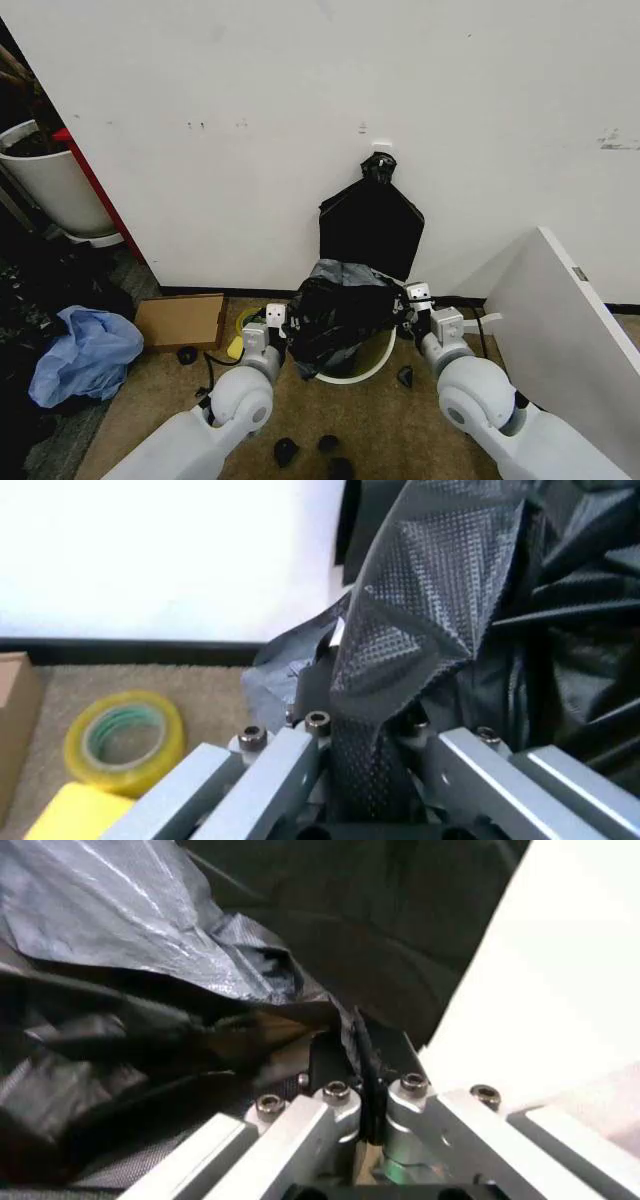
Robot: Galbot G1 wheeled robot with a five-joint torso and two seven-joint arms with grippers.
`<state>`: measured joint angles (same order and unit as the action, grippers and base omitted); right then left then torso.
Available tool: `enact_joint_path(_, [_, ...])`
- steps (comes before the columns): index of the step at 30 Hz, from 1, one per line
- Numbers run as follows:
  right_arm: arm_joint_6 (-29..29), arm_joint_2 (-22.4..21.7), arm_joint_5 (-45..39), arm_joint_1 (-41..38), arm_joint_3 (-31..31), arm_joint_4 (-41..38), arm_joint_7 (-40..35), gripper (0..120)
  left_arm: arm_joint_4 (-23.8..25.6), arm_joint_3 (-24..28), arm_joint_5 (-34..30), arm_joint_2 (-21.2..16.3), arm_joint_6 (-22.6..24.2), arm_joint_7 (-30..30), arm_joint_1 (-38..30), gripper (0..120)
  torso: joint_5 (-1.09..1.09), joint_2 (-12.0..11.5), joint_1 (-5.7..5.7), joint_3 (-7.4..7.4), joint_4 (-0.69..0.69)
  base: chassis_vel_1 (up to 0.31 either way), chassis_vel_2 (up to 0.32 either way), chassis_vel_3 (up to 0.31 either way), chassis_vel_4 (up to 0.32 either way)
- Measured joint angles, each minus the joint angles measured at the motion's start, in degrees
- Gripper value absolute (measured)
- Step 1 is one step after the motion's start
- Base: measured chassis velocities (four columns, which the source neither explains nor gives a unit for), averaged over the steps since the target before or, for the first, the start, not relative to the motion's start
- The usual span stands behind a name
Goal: Place the garbage bag over the trash bin.
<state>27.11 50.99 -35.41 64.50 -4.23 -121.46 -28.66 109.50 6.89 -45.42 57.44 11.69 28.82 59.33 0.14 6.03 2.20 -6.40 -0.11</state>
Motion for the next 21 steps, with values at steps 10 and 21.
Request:
enact_joint_path(10, [-2.3,-0.4,-4.4,1.3,-3.1,1.3,2.3,0,0.5,-0.8,8.0,-2.3,-3.7,-7.5,1.9,1,0.01,0.0,0.0,0.0,-0.01,0.0,0.0,0.0,0.0])
enact_joint_path(21, [-0.8,-2.3,-6.6,4.8,-6.6,2.2,3.8,0,-0.8,-1.8,16.3,-4.1,-9.5,-12.1,5.5,1,0.01,0.0,0.0,0.0,0.0,0.0,0.0,0.0,0.0])
